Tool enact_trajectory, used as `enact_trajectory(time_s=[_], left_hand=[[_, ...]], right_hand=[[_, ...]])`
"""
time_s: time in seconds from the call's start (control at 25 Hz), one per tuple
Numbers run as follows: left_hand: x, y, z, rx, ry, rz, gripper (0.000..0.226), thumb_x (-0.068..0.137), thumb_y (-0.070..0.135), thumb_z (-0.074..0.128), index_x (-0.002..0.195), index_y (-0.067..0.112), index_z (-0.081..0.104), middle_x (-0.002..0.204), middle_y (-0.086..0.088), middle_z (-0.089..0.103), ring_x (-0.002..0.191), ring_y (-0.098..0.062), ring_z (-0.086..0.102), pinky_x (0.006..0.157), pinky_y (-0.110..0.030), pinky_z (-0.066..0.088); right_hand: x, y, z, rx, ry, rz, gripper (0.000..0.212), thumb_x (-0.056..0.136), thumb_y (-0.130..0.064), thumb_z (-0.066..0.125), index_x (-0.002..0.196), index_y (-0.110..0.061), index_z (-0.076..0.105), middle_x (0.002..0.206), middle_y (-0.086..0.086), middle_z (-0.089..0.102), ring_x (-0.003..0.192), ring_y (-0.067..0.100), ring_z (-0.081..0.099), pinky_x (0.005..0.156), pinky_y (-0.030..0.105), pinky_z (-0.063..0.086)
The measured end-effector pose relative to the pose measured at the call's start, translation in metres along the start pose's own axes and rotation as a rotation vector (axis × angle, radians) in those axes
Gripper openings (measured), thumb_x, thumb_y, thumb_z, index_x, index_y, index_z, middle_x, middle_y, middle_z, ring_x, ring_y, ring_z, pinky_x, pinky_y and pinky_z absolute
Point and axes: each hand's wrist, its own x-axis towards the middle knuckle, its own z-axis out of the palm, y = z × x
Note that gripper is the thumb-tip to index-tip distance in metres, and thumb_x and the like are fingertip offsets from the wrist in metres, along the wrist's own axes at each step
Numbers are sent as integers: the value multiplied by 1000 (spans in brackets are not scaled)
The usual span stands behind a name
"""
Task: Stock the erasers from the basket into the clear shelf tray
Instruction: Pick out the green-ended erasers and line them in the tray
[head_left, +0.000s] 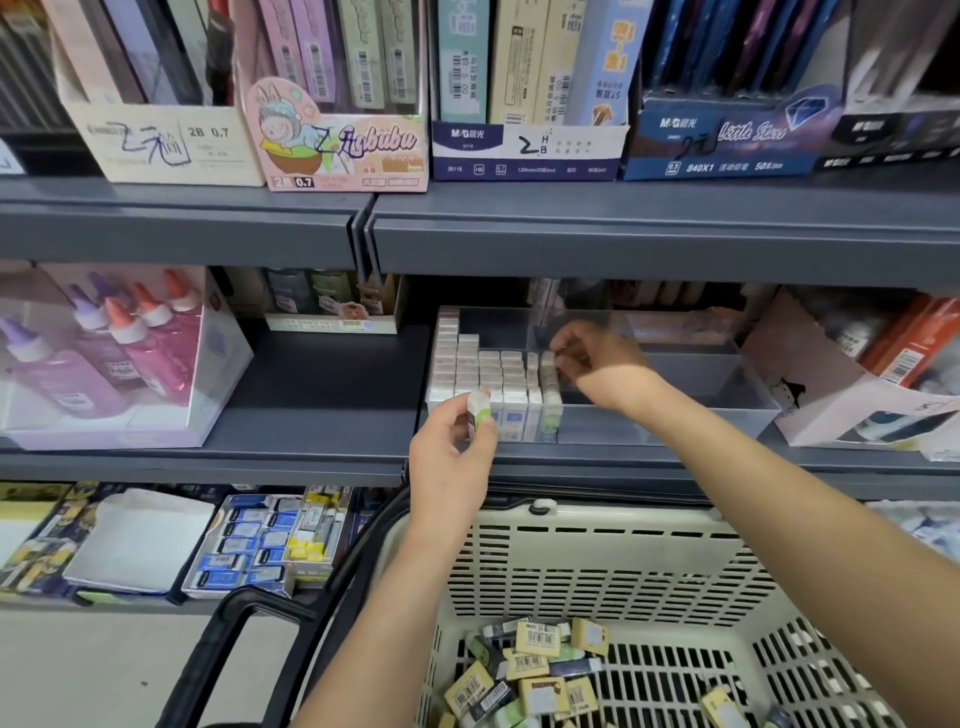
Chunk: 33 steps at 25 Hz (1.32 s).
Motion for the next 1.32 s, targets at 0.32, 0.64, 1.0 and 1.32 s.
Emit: enact_trajectory(time_s=[0.32, 0.64, 1.0, 1.32], left_hand=[[2, -5, 1, -31, -42, -1, 17, 86, 13, 65, 92, 28, 64, 85, 8, 70, 81, -4, 67, 82, -33, 56], [-7, -4, 7, 110, -263, 96, 35, 83, 10, 68, 80, 45, 66, 77, 21, 71, 76, 0, 67, 72, -24, 56], [-5, -1, 2, 136, -77, 38, 16, 86, 16, 65, 90, 32, 62, 92, 10, 66, 87, -7, 61, 85, -36, 54], [-3, -4, 2, 139, -82, 27, 19, 88, 15, 63, 89, 34, 61, 90, 11, 65, 84, -5, 61, 86, -39, 54]], right_hand=[[-12, -3, -12, -44, -17, -14, 12, 93, -20, 50, 101, -24, 58, 92, -8, 58, 85, 13, 55, 73, 20, 38], [-85, -26, -12, 196, -135, -259, 14, 86, -21, 64, 99, -17, 67, 87, 0, 69, 82, 18, 65, 81, 29, 52], [-61, 2, -53, 285, 82, -96, 16, 84, -11, 64, 80, -25, 61, 85, 2, 72, 79, 13, 69, 83, 31, 54], [-49, 15, -20, -5, -88, -69, 5, 90, -29, 56, 86, -31, 56, 67, -16, 63, 70, 9, 60, 60, 14, 41]])
